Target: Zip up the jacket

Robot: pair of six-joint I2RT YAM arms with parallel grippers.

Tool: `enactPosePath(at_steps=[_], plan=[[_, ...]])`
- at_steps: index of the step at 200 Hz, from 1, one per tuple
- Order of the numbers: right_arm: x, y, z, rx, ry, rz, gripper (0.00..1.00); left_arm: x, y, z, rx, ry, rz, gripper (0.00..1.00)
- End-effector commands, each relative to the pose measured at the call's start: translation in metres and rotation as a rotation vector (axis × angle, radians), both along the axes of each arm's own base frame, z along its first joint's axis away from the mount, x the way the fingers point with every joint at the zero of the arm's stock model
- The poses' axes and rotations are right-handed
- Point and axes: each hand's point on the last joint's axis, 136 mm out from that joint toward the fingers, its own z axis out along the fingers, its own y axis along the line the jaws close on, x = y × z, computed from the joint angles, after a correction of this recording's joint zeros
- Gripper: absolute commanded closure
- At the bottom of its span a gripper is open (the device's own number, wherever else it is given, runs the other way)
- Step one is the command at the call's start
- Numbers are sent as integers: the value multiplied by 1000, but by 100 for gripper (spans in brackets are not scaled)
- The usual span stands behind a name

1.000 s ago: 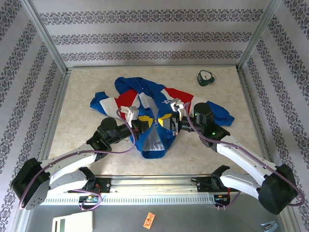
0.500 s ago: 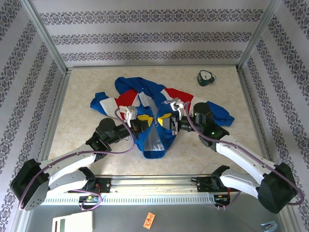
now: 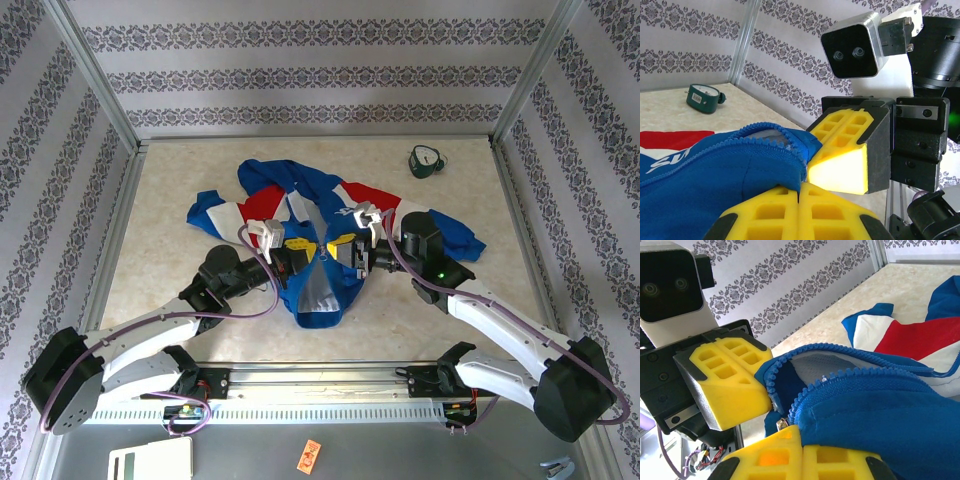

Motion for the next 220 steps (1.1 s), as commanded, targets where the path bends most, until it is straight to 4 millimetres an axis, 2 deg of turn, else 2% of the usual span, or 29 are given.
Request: enactPosePath(at_steps=[1, 98, 185, 220], plan=[[-2, 1, 17, 45, -44, 18, 100, -7, -3, 12, -54, -32, -35, 100], [-2, 3, 18, 59, -36, 28, 100, -10, -6, 13, -66, -20, -61, 100], [-2, 2, 20, 71, -31, 23, 100, -9, -6, 3, -55, 15, -59, 100], [-1, 2, 20, 69, -30, 22, 100, -14, -3, -3, 5, 44, -64, 100]])
